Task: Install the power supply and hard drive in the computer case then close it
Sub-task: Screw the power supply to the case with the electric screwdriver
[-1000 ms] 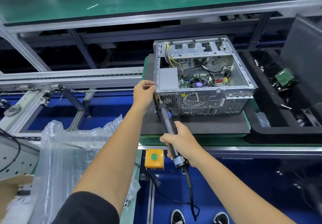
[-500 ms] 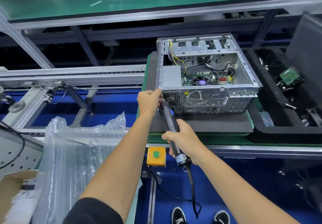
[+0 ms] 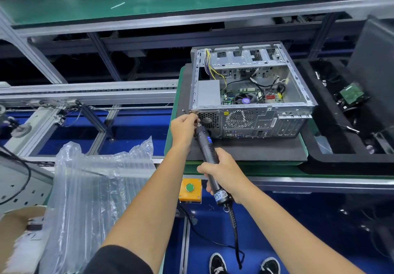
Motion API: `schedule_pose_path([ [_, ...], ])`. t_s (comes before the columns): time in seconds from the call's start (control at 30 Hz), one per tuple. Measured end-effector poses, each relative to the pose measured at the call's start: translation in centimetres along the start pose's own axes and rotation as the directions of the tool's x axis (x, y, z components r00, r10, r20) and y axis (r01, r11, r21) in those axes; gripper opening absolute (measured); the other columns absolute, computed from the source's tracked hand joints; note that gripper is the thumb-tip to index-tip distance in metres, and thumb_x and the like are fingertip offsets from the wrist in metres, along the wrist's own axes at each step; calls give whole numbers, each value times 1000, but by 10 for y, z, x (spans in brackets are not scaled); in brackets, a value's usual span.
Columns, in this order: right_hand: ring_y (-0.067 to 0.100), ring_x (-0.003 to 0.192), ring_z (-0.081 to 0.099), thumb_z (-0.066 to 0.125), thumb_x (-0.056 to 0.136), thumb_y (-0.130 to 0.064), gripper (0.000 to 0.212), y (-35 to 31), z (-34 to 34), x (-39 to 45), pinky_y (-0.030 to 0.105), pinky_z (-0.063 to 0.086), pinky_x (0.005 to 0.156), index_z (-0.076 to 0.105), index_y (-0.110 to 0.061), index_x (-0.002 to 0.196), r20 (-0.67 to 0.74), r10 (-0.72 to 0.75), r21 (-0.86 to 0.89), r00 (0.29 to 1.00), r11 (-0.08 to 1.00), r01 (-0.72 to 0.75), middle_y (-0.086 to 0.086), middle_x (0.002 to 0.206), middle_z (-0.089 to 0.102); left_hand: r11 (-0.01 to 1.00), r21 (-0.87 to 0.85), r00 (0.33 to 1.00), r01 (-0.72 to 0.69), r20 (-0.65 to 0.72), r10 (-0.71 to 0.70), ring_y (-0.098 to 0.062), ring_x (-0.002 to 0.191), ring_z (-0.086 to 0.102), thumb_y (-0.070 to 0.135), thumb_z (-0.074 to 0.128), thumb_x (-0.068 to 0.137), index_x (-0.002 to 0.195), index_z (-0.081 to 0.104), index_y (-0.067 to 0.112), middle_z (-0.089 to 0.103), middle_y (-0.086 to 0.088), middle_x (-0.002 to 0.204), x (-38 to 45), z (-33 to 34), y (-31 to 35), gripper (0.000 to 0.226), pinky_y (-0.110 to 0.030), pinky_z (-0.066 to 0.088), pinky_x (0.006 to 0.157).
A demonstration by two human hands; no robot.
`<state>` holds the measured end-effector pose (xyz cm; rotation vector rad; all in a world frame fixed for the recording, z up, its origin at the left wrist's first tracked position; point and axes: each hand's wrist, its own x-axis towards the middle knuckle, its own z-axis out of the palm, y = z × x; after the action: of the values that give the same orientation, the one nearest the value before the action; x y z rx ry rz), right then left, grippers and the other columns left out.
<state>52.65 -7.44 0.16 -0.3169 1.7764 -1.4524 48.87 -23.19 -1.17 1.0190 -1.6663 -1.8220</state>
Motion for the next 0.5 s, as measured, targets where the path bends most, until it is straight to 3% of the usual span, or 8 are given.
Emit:
schedule_pose_path([
  [0.13, 20, 44, 54, 67, 80, -15, 31, 1, 1, 0, 32, 50, 48, 48, -13, 104, -5, -18, -17, 1000, 1000, 18, 11, 83, 54, 967, -235, 994, 100, -15, -107, -15, 60, 58, 4, 56, 79, 65, 66, 12, 64, 1, 59, -2, 3, 4, 19, -28, 47, 62],
  [0.27, 20, 45, 56, 67, 80, -15, 34, -1, 3, 0, 32, 51, 49, 47, -11, 106, -9, -17, -15, 1000, 1000, 17, 13, 87, 53, 903, -399, 986, 158, 20, -164, -13, 51, 55, -2, 52, 79, 65, 61, 6, 60, -2, 54, -8, 7, 10, 18, -22, 47, 52],
  [0.5, 20, 45, 55, 68, 81, -15, 31, -3, 3, -2, 30, 50, 47, 49, -12, 106, 3, -14, -14, 1000, 1000, 14, 11, 84, 55, 988, -146, 994, 53, -87, -66, -22, 67, 52, 3, 56, 74, 56, 61, 8, 58, -6, 61, -7, 4, 12, 19, -29, 41, 62],
])
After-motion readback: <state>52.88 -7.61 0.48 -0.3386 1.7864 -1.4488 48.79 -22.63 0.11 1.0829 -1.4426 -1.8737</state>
